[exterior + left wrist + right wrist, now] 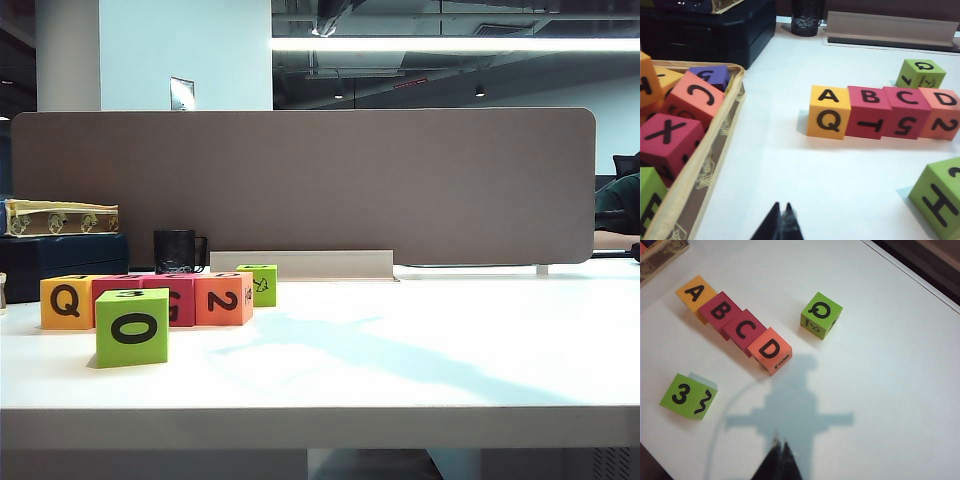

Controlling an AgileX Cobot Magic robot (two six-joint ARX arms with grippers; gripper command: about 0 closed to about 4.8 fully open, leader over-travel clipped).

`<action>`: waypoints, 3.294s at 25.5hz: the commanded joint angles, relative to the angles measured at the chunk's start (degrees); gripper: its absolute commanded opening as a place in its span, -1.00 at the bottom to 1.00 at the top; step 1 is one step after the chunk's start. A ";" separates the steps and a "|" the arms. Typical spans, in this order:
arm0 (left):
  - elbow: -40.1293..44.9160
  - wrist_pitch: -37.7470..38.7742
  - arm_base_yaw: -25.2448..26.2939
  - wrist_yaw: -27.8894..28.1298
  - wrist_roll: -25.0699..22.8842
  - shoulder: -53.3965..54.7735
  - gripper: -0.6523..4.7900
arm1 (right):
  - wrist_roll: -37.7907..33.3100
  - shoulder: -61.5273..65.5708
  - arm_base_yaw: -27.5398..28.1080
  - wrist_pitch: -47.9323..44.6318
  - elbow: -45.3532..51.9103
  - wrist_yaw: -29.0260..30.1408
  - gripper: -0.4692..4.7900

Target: Select the appropriate blocks from the scattered letter blocks on the table and arrange them in a row to spell out "ABCD".

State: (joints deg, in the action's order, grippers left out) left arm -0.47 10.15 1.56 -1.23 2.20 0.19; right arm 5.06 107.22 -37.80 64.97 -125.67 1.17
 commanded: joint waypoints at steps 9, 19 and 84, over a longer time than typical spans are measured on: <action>-0.09 0.31 -0.17 -0.48 -0.59 -0.02 -0.78 | 0.09 -0.35 -0.09 -0.55 -0.20 0.02 -0.82; -0.09 0.33 -0.17 -0.46 -0.68 -0.02 -0.78 | 0.11 -0.35 -0.09 -0.55 -0.20 0.02 -0.82; -0.09 0.35 -0.17 -0.46 -0.66 -0.02 -0.78 | -0.59 -62.38 28.74 -60.96 85.70 -4.24 -0.82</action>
State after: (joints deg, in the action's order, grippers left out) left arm -0.47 10.11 1.37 -1.45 1.37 0.14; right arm 4.91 46.81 -9.80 5.56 -41.78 -2.98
